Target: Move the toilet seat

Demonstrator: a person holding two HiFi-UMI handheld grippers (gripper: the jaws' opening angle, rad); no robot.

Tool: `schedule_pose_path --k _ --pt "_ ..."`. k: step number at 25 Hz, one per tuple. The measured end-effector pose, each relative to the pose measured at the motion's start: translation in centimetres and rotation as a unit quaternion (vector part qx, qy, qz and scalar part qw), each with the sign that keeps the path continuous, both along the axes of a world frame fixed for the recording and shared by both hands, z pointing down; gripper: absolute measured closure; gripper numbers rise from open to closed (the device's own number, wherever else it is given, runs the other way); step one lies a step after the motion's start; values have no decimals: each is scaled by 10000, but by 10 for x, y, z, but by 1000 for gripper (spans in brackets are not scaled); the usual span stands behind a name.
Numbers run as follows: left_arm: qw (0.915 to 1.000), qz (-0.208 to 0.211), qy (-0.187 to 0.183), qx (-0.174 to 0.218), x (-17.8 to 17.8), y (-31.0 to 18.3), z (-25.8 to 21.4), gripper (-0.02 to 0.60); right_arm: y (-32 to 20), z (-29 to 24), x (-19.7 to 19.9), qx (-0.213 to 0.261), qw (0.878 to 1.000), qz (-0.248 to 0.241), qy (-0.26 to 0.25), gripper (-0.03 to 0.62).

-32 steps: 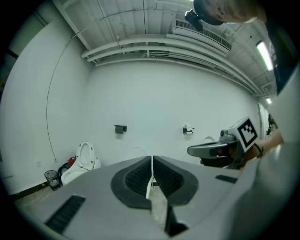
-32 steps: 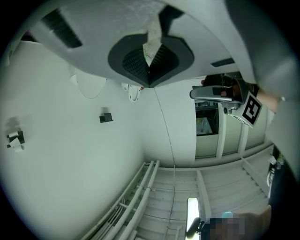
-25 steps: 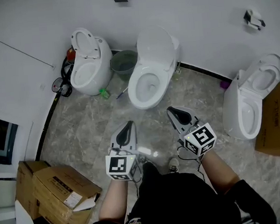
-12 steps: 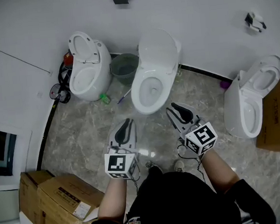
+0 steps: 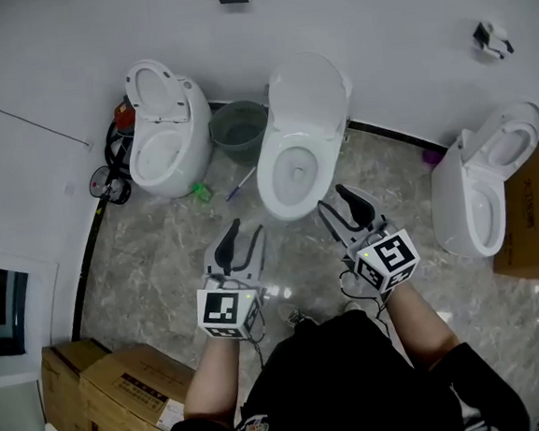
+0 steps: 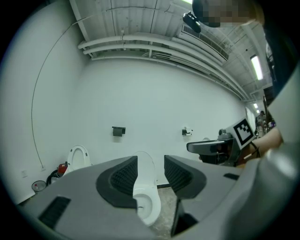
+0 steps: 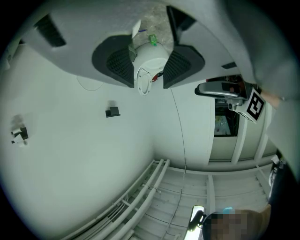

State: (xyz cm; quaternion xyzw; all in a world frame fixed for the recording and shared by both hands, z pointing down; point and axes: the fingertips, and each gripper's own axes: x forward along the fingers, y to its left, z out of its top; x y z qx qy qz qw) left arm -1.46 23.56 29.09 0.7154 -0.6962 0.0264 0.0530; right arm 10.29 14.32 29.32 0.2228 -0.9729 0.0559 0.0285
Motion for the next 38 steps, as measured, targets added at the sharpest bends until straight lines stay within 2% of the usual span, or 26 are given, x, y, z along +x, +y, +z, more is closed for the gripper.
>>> schedule_pose_path --k 6,13,20,24,29,38 --pt "10000 0 2 22 -10 -2 0 393 -3 -4 -11 7 10000 0 27 356" --pt "9999 -139 -15 -17 -11 -28 5 367 -35 -1 -14 28 10000 -93 8 336" --pt "9988 -423 -225 -27 -10 -85 -10 365 -103 -5 -19 -28 9992 -366 -145 334" --pt "9980 -572 -260 112 -8 -126 -19 365 -148 -6 -23 1 9982 -573 -170 332" --pt "9959 -856 -283 16 -6 -175 -17 364 -202 -8 -24 51 9969 -763 -208 326" --pt "9958 -881 -227 37 -1 -236 -18 364 -264 -7 -16 -26 9970 -716 -277 321"
